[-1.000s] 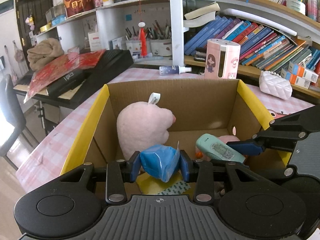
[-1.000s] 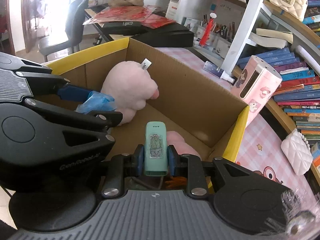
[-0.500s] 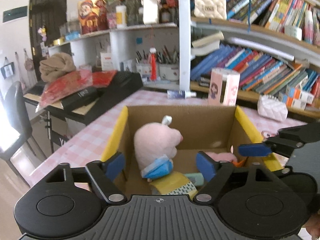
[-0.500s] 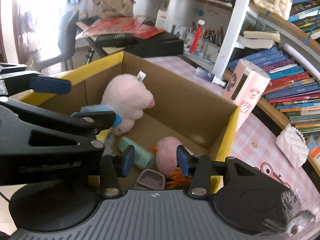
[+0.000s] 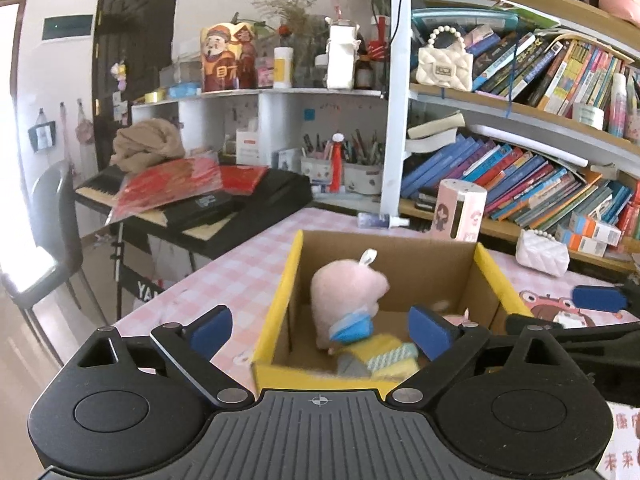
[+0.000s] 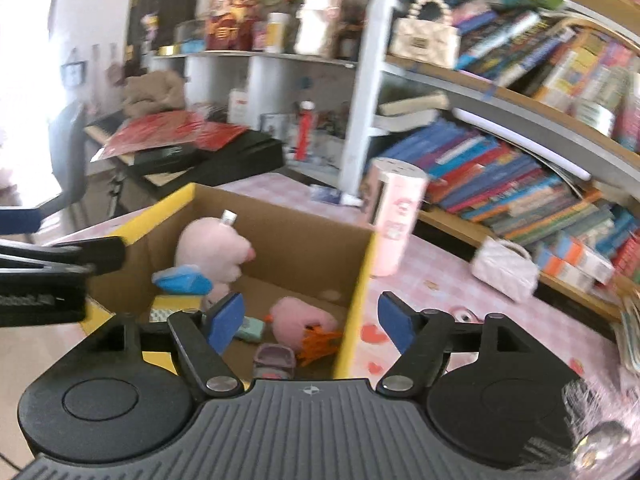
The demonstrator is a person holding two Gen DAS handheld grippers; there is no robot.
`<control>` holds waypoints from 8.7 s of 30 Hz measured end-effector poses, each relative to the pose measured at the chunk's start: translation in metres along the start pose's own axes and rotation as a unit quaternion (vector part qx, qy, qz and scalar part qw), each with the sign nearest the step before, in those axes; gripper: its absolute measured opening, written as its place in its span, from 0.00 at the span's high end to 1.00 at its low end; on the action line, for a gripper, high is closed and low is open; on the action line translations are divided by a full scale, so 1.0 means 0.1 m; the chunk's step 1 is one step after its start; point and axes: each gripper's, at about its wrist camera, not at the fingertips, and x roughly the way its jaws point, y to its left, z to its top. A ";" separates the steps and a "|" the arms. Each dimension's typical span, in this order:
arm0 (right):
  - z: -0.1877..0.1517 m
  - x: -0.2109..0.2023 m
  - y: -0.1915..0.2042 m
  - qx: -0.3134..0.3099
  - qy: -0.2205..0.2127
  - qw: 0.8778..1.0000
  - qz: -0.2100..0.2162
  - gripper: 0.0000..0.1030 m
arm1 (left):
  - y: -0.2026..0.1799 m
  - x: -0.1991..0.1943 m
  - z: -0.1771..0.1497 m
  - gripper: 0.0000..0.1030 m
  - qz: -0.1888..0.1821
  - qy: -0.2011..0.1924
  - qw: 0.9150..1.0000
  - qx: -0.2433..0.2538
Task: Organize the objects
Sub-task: 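Lift both open tools up out of the yellow box and back away, then move both open tools toward the white charger and medicine box on the mat, then grasp white charger with left tool while right tool grasps white-and-red medicine box, then carry white charger in left tool and medicine box in right tool to yellow box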
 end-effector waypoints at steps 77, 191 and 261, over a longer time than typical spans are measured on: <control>-1.27 -1.27 0.27 0.128 0.116 0.970 -0.174 0.03 | -0.24 -0.73 -0.85 0.02 -0.114 0.095 0.983 0.109; -0.70 1.62 -2.70 0.093 0.136 0.986 -0.005 0.26 | -2.72 1.02 -0.49 0.35 -0.100 0.178 0.973 0.104; -0.93 -0.80 -0.06 0.105 0.135 0.985 0.005 0.43 | -0.14 -0.73 -0.70 0.35 -0.095 0.105 0.990 0.007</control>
